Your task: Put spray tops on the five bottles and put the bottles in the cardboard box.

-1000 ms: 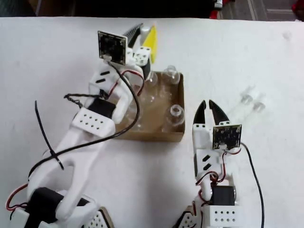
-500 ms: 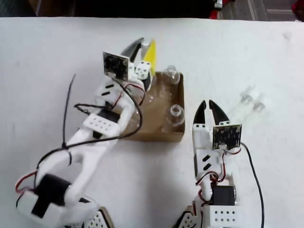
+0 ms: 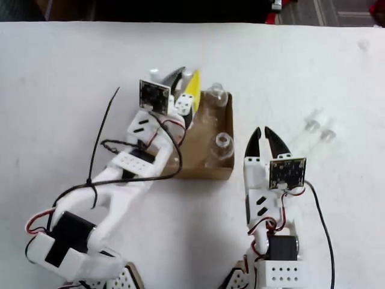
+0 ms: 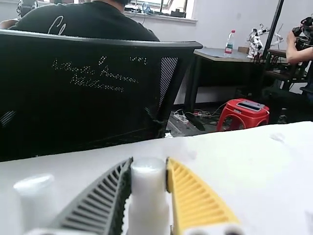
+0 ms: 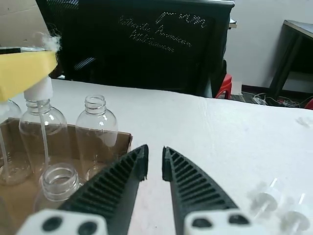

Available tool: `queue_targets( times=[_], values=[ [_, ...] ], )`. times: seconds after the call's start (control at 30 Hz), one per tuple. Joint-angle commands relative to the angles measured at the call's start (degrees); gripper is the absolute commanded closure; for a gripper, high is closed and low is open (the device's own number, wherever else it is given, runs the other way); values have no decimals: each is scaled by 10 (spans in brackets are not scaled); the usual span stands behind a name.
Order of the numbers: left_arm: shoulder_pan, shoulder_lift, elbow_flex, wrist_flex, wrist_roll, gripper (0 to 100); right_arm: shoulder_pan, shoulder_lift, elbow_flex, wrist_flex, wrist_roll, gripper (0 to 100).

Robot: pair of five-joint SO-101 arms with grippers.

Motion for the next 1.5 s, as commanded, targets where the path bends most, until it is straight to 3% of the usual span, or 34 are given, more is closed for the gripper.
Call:
queue_targets(
  times=[0.0, 0.17, 0.37, 0.9, 1.37, 1.47],
  values=[
    [5, -6, 4, -17, 0, 980, -3, -5, 4, -2, 9, 956],
    [6, -7, 15, -20, -33, 980, -3, -5, 4, -2, 9, 956],
    [5, -3, 62, -113, -62, 980, -3, -5, 4, -2, 9, 956],
    [-1, 86, 36, -118, -60, 979, -3, -5, 4, -2, 9, 956],
    [-6, -2, 91, -111, -58, 979, -3, -5, 4, -2, 9, 956],
    [-5, -12, 91, -73, -58, 979, -3, -5, 4, -2, 9, 956]
  ],
)
